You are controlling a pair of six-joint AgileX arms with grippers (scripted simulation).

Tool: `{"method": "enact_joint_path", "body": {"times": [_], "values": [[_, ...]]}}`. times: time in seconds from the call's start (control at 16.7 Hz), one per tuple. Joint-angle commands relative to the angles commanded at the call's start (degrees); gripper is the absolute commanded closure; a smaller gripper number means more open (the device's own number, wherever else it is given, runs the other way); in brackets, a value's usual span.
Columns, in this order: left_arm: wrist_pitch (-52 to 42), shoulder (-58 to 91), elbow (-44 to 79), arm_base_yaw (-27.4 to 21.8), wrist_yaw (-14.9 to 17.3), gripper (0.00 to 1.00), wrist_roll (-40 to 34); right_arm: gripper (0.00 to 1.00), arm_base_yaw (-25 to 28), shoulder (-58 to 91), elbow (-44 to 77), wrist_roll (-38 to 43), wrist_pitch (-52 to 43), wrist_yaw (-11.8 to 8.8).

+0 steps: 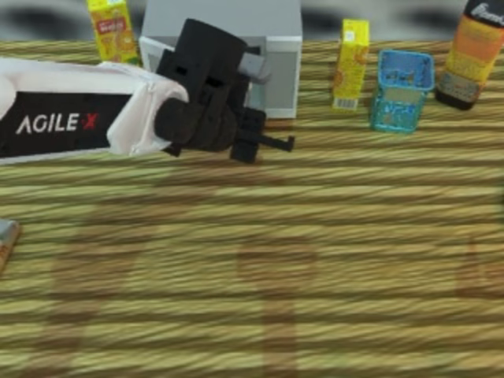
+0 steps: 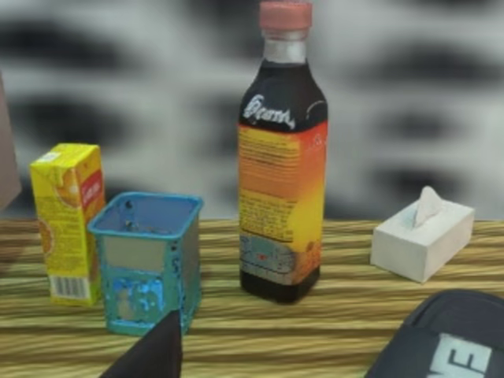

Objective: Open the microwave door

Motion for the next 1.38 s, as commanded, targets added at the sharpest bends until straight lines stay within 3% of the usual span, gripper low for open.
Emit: {"method": "enact_joint_path", "body": {"times": [0.66, 1.38], "values": [[1.06, -2.13, -3.06, 1.41, 3.55, 1.00, 4.13, 0.00, 0.00, 0.00, 0.00, 0.00, 0.00, 0.00], [1.06, -2.13, -3.06, 1.41, 3.55, 1.00, 4.13, 0.00, 0.00, 0.00, 0.00, 0.00, 0.00, 0.00]]}}
